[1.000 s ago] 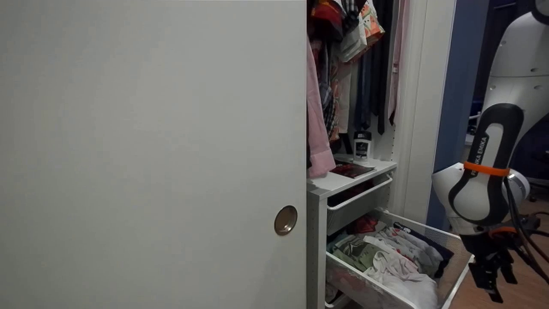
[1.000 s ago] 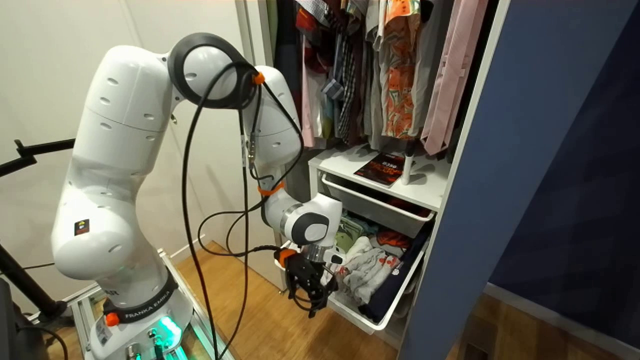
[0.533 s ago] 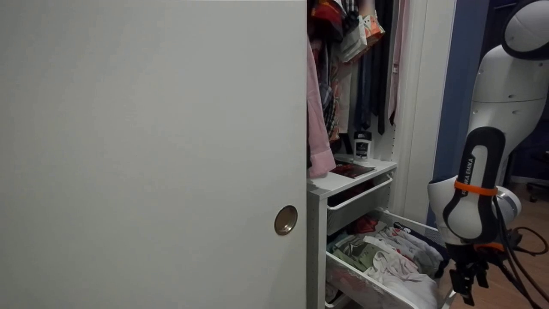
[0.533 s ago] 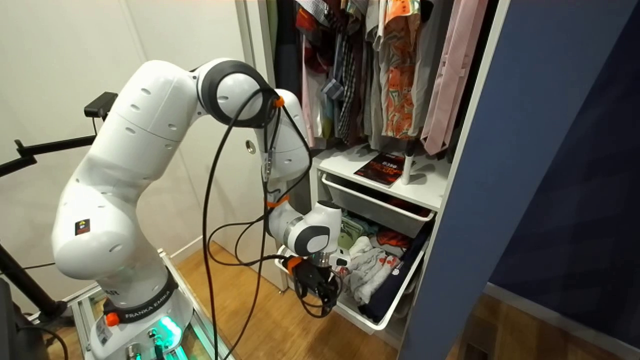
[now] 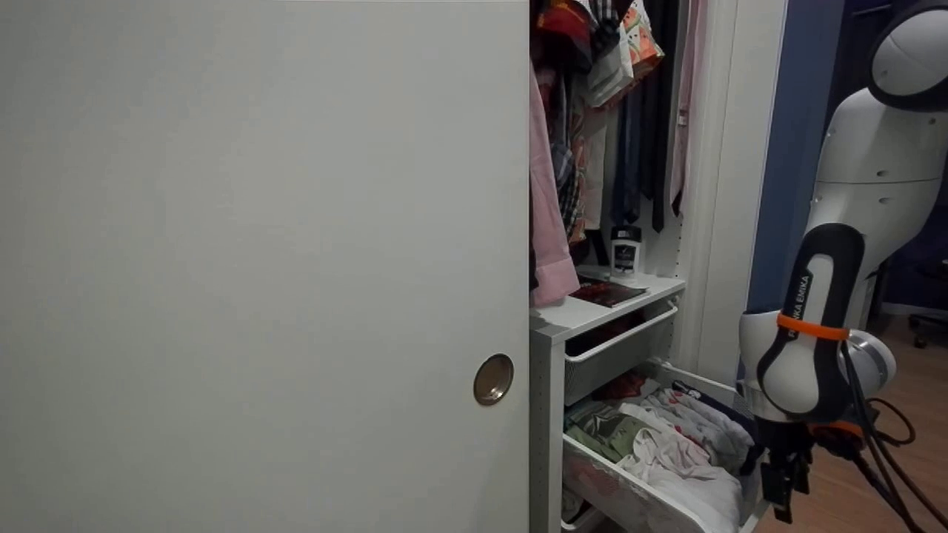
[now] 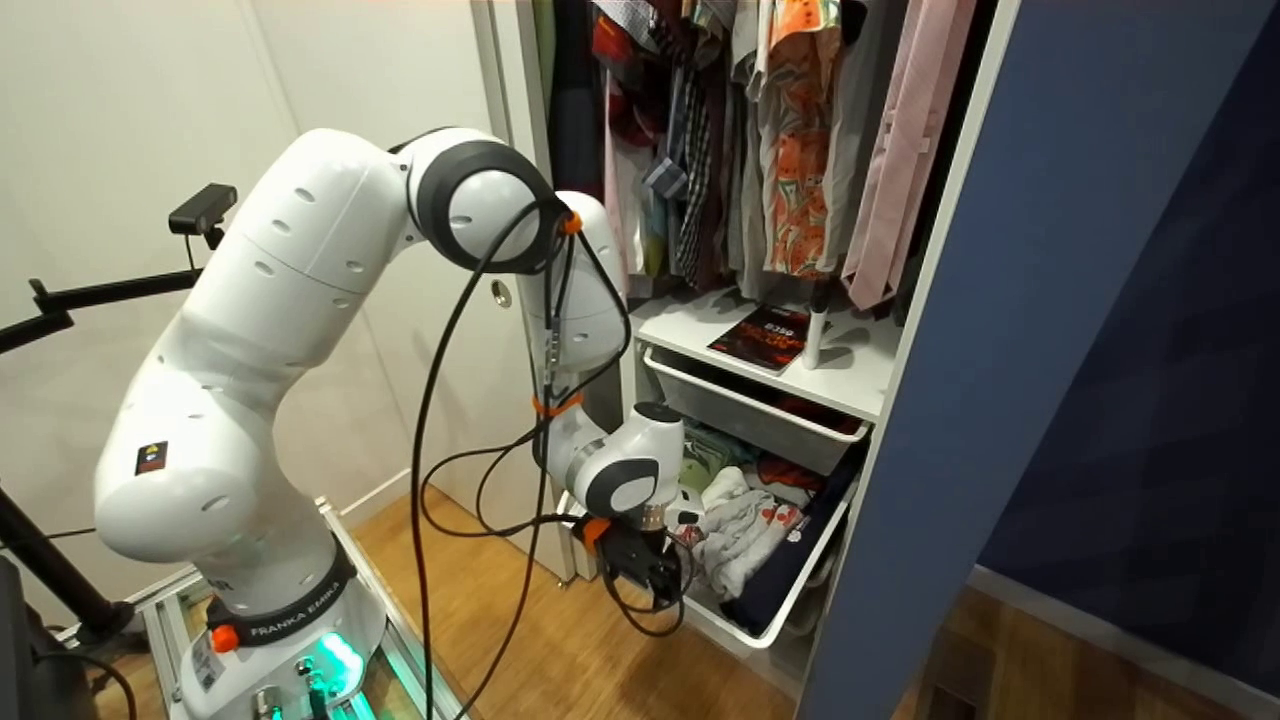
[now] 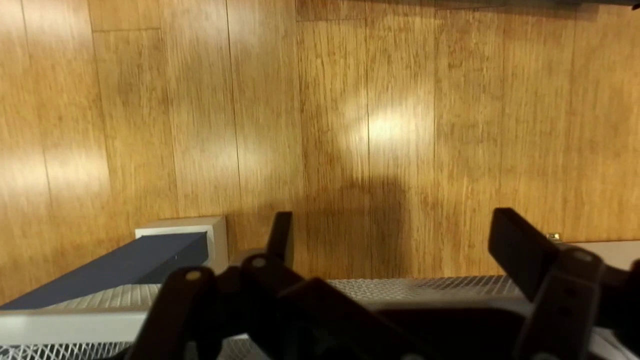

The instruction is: Close the second drawer

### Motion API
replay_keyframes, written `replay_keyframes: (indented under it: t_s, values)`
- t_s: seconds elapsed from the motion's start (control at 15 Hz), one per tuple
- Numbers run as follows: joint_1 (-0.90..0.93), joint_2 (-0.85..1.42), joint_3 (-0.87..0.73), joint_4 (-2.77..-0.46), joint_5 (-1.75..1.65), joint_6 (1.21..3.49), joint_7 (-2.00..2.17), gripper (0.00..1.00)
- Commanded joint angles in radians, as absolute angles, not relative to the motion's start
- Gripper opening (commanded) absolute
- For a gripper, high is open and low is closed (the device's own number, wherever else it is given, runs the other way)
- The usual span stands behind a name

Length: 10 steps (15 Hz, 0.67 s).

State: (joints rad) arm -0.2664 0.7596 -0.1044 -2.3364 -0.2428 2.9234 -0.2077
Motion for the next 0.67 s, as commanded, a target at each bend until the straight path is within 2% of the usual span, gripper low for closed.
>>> replay_keyframes:
  t_s: [0.0,0.6]
  values:
    - [-0.299,0.776,-0.062,-2.298,-0.226,2.992,-0.276,1.00]
    - [-0.360,0.847,0.064,-2.150,-0.172,3.092,-0.262,1.00]
